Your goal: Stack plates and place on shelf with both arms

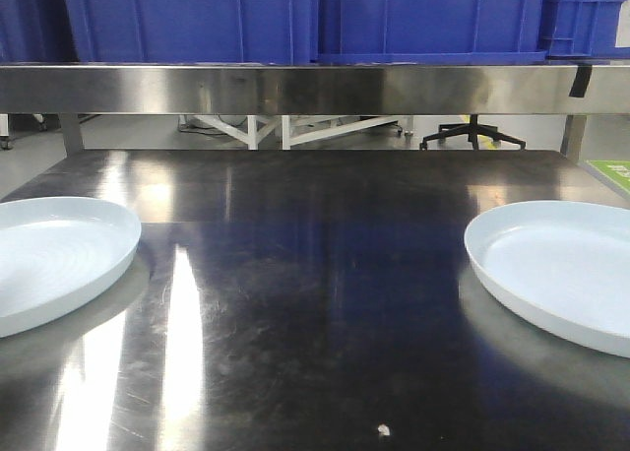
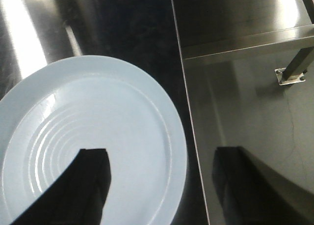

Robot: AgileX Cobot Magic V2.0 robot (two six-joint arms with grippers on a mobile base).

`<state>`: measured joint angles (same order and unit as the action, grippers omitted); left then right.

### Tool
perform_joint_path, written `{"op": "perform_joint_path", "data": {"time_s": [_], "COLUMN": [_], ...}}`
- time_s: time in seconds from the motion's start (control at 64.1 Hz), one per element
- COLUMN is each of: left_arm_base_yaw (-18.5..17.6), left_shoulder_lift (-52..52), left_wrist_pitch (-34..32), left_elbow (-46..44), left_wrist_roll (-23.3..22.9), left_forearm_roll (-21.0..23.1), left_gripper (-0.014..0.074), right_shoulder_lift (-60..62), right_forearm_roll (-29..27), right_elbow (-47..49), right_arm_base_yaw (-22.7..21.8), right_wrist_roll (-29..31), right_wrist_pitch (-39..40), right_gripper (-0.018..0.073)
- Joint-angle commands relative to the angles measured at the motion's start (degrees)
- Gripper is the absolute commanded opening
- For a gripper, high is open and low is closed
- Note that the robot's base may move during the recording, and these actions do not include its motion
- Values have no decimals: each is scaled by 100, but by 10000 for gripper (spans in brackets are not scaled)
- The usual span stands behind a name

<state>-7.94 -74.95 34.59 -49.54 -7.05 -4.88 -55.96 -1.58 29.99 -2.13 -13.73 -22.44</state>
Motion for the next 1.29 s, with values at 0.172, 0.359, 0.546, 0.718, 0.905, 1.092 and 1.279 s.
{"op": "perform_joint_path", "data": {"time_s": [0.172, 0.359, 0.546, 0.718, 0.905, 1.092, 1.279], "left_arm_base_yaw": [313, 369, 369, 369, 379, 598, 712], "left_shoulder_lift": [73, -149, -443, -625, -881, -961, -961], "left_wrist_pitch": [-331, -331, -306, -416, -486, -586, -632], "left_elbow": [-148, -148, -148, -148, -148, -148, -148], "left_wrist_roll": [-184, -184, -184, -184, -218, -220, -220], "left_forearm_roll": [-52, -52, -52, -112, -124, -113, -21], "left_gripper": [481, 481, 481, 481, 481, 481, 481], "right_shoulder_lift": [56, 56, 56, 56, 56, 56, 56], "right_forearm_roll": [15, 15, 15, 15, 15, 15, 15], "right_elbow": [215, 215, 215, 215, 215, 215, 215], "right_arm_base_yaw": [-35, -35, -35, -35, -35, -35, -35], "right_wrist_roll": [59, 59, 59, 59, 59, 59, 59], "right_wrist_pitch": [392, 392, 385, 385, 381, 379, 349], "right_gripper": [544, 544, 544, 544, 544, 544, 544]}}
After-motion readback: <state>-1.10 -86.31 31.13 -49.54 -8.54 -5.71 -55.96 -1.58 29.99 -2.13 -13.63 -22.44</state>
